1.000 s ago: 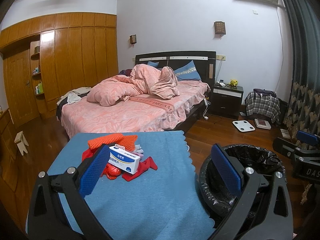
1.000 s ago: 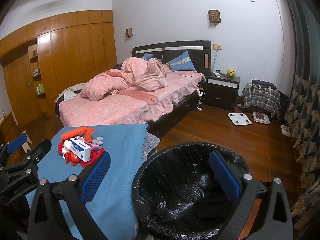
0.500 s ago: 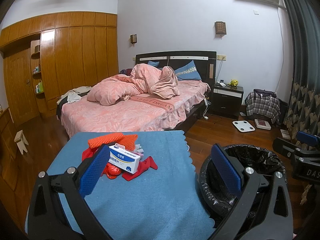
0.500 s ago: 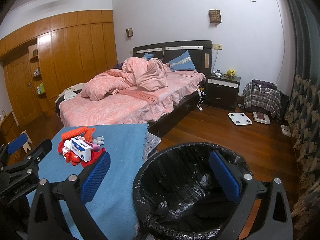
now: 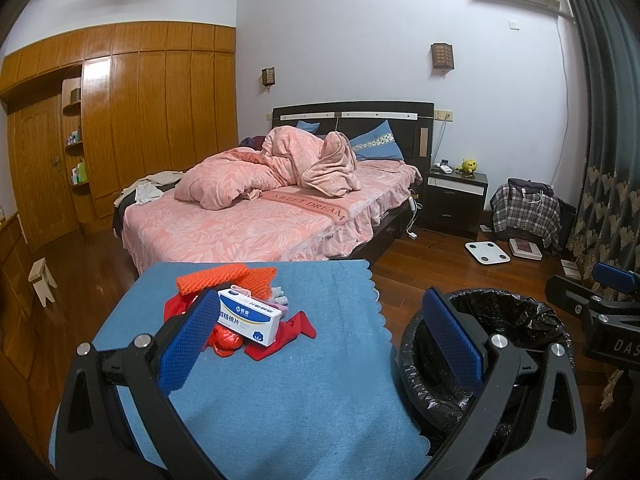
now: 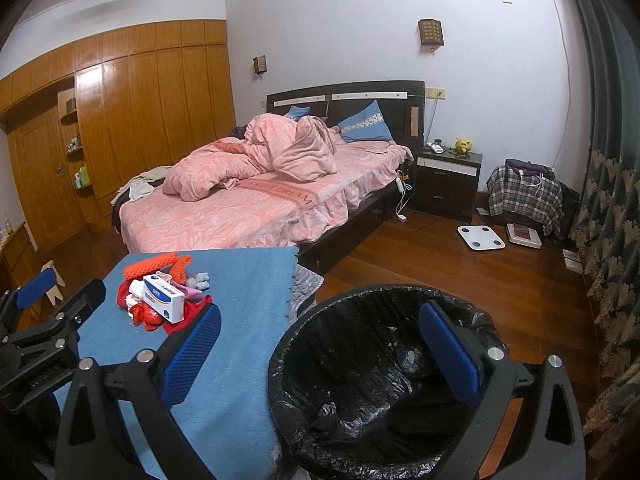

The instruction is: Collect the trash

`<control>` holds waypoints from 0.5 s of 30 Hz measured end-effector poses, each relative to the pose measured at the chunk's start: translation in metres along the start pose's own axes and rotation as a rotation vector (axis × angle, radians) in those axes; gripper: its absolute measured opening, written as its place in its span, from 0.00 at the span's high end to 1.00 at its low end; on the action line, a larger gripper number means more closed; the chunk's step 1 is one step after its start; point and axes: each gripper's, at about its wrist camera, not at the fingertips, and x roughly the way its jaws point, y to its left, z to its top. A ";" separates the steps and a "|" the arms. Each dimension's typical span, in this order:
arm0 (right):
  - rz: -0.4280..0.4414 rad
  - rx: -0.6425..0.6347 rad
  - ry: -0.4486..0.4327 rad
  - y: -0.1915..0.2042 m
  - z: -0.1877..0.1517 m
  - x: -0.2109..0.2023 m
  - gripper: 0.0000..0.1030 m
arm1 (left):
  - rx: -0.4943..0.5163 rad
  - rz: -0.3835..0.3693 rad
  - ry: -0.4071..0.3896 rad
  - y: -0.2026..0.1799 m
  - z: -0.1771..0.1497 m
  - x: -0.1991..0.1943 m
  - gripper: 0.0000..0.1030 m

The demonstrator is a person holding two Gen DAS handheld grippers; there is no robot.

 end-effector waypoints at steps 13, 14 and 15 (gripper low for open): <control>0.028 -0.011 0.000 0.029 -0.002 0.017 0.06 | -0.022 0.015 0.005 0.015 0.001 0.001 0.05; 0.034 -0.013 0.002 0.031 -0.002 0.019 0.06 | -0.025 0.019 0.007 0.016 0.000 0.002 0.05; 0.040 -0.015 0.002 0.033 -0.001 0.021 0.06 | -0.028 0.022 0.009 0.018 0.000 0.002 0.05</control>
